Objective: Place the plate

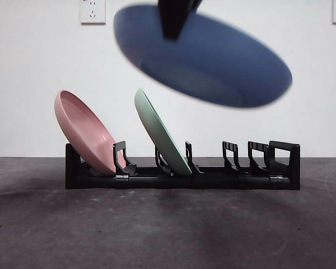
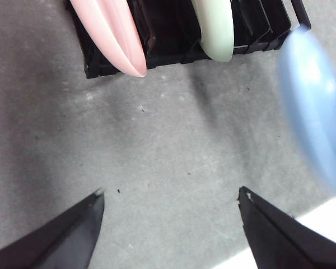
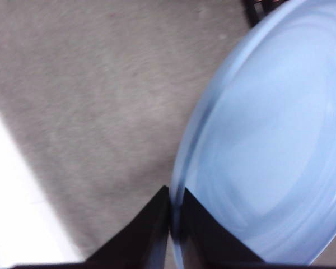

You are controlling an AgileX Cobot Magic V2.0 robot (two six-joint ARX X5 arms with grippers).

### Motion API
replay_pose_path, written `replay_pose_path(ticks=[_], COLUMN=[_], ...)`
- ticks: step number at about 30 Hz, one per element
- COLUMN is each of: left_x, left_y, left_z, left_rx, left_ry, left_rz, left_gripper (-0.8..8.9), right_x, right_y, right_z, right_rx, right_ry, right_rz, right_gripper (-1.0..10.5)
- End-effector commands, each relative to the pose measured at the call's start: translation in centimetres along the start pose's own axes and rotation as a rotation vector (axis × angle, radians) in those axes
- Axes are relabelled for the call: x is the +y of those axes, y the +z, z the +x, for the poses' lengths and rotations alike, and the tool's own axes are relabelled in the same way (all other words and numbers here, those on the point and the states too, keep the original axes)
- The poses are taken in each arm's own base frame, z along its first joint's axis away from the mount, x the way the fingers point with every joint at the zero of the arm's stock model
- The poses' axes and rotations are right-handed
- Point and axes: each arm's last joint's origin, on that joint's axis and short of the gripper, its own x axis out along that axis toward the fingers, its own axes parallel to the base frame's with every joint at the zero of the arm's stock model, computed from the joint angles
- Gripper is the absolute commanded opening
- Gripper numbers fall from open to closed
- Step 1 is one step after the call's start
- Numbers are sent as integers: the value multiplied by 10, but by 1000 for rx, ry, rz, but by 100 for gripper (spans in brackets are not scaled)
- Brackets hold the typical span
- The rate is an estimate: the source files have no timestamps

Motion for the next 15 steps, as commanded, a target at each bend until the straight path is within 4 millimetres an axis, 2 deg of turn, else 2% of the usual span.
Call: replay_pose_path(ticks=[1, 7, 15], left_x=[-2, -2, -2], left_y=[5, 6, 6], left_z=[-4, -4, -4], left_rx=[-23, -23, -23], left_ry=[-6, -6, -6], left_rz=[33, 33, 33], left_gripper=[383, 380, 379], right_x=[20, 48, 55], right_y=[-3, -15, -25], right_z=[8, 33, 65], right_rx=[-31, -72, -100], right_ry=[11, 39, 45], right_rz=[37, 27, 23], right_gripper=[16, 16, 17])
